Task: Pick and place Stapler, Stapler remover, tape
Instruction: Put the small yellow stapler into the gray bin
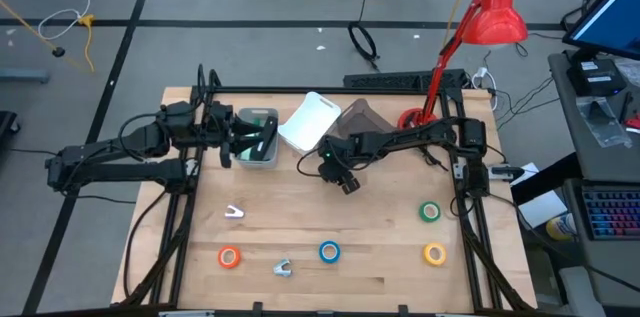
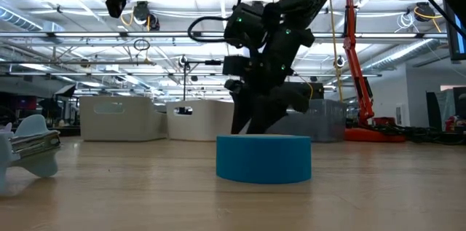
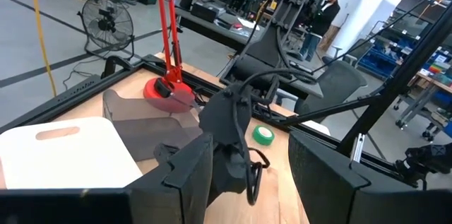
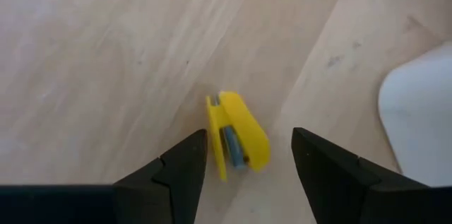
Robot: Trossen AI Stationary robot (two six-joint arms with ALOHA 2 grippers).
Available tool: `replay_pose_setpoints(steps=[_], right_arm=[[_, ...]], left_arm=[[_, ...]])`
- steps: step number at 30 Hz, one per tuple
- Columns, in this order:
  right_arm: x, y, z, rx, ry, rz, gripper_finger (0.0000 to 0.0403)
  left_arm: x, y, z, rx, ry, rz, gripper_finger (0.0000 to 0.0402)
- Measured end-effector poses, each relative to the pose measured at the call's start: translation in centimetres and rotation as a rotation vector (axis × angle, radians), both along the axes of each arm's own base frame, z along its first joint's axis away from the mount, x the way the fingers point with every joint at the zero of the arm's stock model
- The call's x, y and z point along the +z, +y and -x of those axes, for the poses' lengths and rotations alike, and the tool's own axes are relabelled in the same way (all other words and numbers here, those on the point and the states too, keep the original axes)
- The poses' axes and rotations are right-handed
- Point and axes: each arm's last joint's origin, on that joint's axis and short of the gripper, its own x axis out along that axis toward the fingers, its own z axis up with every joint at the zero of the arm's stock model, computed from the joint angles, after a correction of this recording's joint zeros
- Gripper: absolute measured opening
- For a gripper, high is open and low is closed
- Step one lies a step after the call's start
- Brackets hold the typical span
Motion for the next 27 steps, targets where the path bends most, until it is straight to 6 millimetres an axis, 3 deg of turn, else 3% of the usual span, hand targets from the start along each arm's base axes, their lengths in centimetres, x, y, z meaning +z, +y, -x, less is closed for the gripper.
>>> replay_pose_setpoints(steps=[12,27], right_arm=[[-0.48,0.03,0.03,0.001,0.022,-0.004,0.0169],[-0.58,0.06,0.32,-0.015,0.057,-0.010,0.0168]], left_arm=[[0.01,0.00,0.00,0.001,-0.001,0.007,0.0186],[-0.01,0.00,0.00,0.001,0.000,0.008,0.0186]])
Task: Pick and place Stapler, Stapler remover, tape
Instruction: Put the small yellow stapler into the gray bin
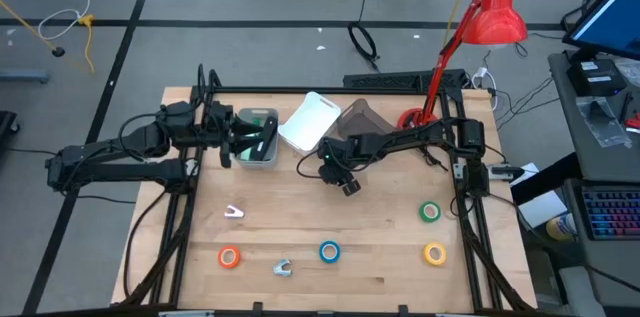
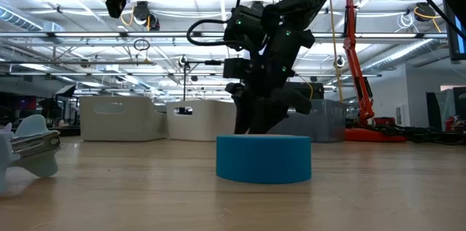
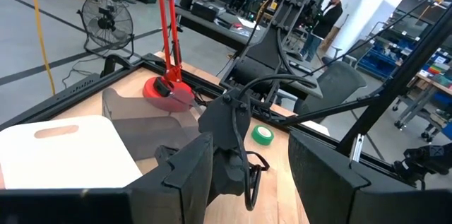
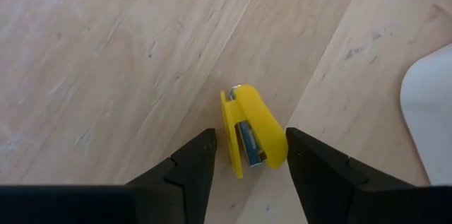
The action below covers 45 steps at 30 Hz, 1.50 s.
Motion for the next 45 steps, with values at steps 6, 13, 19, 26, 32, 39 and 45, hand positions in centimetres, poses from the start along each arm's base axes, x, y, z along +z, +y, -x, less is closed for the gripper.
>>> replay_pose_setpoints(steps=[6,13,19,26,32,39,45], right_arm=[[0.0,0.0,0.0,-0.001,0.001,0.001,0.0166],[0.0,0.0,0.1,-0.001,0.009,0.019,0.0132],[-0.1,0.0,0.1,-0.002,0.012,0.021,0.0082],[0.3,0.3,0.2,-0.036,0.009,0.018,0.0057],[2.0,0.5,0.4,-0.107,-0.035,-0.011,0.0062],[6.3,0.6,1.2,-0.200,-0.165,-0.072,0.0059],[10.5,0.7,2.2,-0.273,-0.308,-0.123,0.0058]], left_arm=[[0.0,0.0,0.0,0.000,0.000,-0.001,0.0186],[0.0,0.0,0.0,-0.001,0.000,-0.004,0.0186],[0.0,0.0,0.0,0.000,0.001,-0.012,0.0186],[0.0,0.0,0.0,0.004,-0.003,0.023,0.0186],[0.1,0.0,-0.1,0.009,-0.016,0.078,0.0186],[-0.2,0.2,-1.8,-0.003,-0.030,0.133,0.0186],[-1.7,0.0,-4.5,-0.039,0.035,0.157,0.0186]])
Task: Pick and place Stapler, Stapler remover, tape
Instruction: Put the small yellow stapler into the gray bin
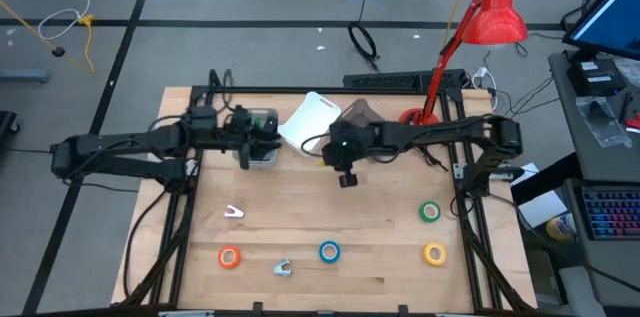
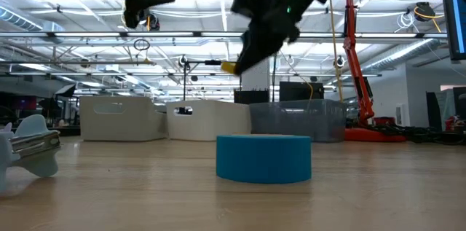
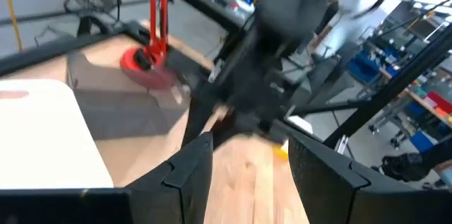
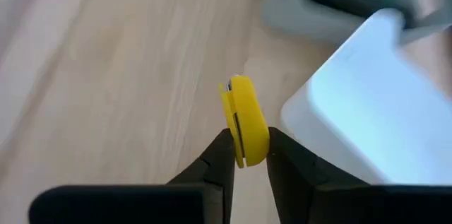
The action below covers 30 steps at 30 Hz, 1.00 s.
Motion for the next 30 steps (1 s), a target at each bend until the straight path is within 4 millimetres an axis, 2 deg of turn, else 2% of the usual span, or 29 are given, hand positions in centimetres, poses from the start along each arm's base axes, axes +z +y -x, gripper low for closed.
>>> replay_pose_setpoints(steps=[6,11,16,20,27,30], right_arm=[[3.6,0.1,0.9,-0.063,-0.169,-0.053,0.0059],[5.3,0.4,1.3,-0.062,-0.253,-0.169,0.0059],[5.5,0.5,1.5,-0.043,-0.243,-0.359,0.0059],[5.6,0.3,1.5,-0.036,-0.223,-0.505,0.0059],[5.7,0.0,1.6,-0.067,-0.206,-0.650,0.0059],[6.1,0.0,1.4,-0.063,-0.228,-0.707,0.0059]], left_arm=[[-1.1,-0.6,-2.5,-0.049,-0.001,0.043,0.0186],[-1.3,-1.1,-4.1,-0.087,-0.071,0.029,0.0186],[-1.5,-2.0,-5.4,-0.139,-0.132,-0.066,0.0186],[-1.8,-2.6,-5.7,-0.164,-0.123,-0.087,0.0186],[-1.8,-3.8,-5.7,-0.185,-0.127,-0.213,0.0186],[-2.5,-4.3,-6.0,-0.170,-0.086,-0.289,0.0186]])
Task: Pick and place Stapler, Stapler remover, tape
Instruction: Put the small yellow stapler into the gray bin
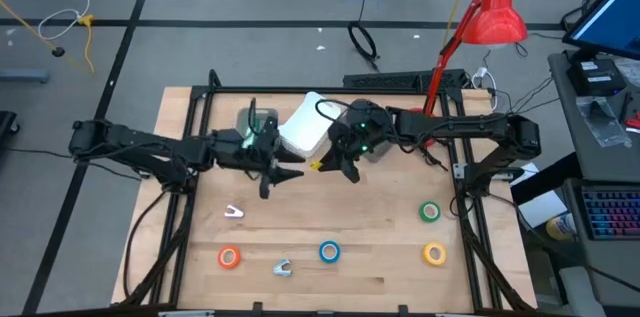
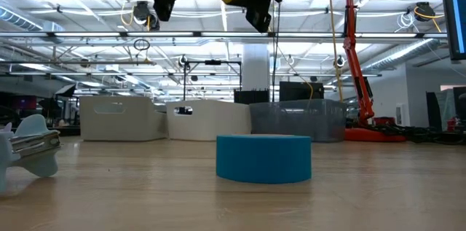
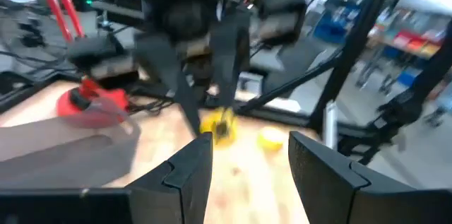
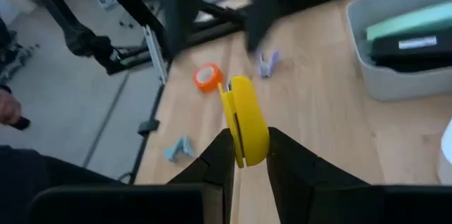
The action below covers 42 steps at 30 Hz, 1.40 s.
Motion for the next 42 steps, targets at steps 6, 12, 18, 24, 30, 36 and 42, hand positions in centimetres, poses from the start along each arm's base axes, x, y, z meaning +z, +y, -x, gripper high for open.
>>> replay_pose_setpoints(steps=[6,12,18,24,30,36,42], right_arm=[[0.3,0.0,-0.1,0.003,-0.021,-0.030,0.0059],[0.2,0.1,-0.1,0.001,-0.014,-0.030,0.0059],[0.2,0.1,-0.1,-0.002,-0.014,-0.028,0.0059],[-0.6,-0.1,-0.6,-0.049,0.022,-0.020,0.0059],[-1.2,-0.2,-1.1,-0.056,0.029,-0.035,0.0059],[-1.1,-0.2,-1.1,-0.065,0.021,-0.044,0.0059],[-0.8,-0.2,-1.2,-0.069,-0.001,-0.046,0.0059]], left_arm=[[-1.0,0.0,-0.7,0.082,0.046,-0.026,0.0186],[-1.3,0.0,-1.0,0.102,0.043,-0.028,0.0186],[-1.3,0.0,-1.0,0.102,0.047,-0.026,0.0186],[-1.2,-0.5,-1.0,0.087,0.034,-0.027,0.0186],[-1.4,-0.3,-1.0,0.122,0.047,-0.033,0.0186],[-1.7,-0.2,-0.9,0.163,0.087,-0.021,0.0186],[-1.6,0.0,-1.0,0.170,0.076,-0.015,0.0186]])
